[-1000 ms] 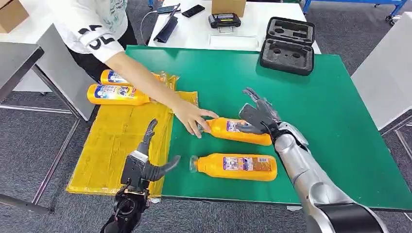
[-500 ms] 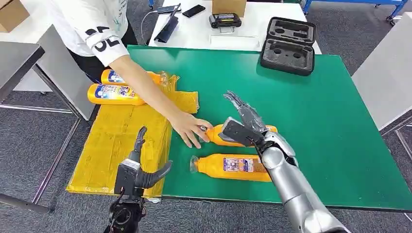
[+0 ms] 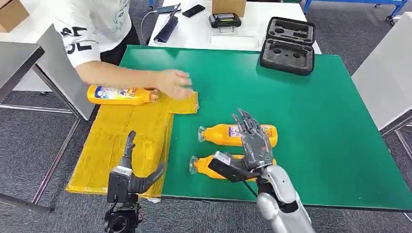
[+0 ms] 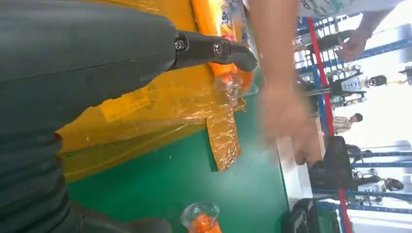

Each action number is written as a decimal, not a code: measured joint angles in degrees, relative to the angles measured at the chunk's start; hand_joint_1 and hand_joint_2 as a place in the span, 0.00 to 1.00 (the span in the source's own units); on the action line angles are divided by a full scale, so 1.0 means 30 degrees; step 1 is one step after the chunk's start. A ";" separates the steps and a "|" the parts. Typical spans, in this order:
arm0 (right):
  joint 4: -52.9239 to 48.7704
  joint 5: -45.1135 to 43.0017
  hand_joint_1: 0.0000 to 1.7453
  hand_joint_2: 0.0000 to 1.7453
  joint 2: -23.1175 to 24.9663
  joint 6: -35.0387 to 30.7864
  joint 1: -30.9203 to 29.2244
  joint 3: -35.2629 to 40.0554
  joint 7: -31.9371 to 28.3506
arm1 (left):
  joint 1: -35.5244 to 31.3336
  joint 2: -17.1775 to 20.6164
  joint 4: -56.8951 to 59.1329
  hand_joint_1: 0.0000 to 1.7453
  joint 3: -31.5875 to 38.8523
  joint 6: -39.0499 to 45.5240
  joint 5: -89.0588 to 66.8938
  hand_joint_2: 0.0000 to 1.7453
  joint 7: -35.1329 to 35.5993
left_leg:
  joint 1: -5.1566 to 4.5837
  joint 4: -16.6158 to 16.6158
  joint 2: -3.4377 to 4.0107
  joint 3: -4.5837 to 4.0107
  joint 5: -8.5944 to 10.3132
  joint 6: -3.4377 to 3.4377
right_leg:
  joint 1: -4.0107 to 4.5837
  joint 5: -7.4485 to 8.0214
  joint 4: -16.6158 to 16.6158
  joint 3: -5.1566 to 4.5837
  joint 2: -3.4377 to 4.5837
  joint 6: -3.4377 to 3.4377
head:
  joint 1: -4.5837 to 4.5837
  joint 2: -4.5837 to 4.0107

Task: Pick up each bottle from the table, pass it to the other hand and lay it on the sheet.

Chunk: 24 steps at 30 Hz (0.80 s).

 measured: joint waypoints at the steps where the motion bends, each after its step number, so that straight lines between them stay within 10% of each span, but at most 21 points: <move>1: -0.0556 0.0519 0.00 1.00 -0.0079 -0.0007 0.0516 0.0094 0.0223 | 0.0196 0.0000 -0.0203 0.00 0.0022 0.0000 0.0007 1.00 0.0015 | 0.0000 -0.0001 0.0000 -0.0001 -0.0010 -0.0002 | -0.0001 -0.0002 -0.0001 -0.0001 0.0002 0.0002 | 0.0007 0.0000; 24: -0.4005 0.2984 0.00 1.00 -0.0998 0.1659 0.4446 0.0262 0.3014 | 0.0706 -0.0160 -0.1085 0.00 0.0116 -0.1304 0.0634 1.00 0.0627 | -0.0001 -0.0001 0.0002 0.0003 -0.0026 -0.0004 | -0.0003 -0.0017 -0.0006 -0.0002 0.0004 0.0012 | 0.0007 0.0000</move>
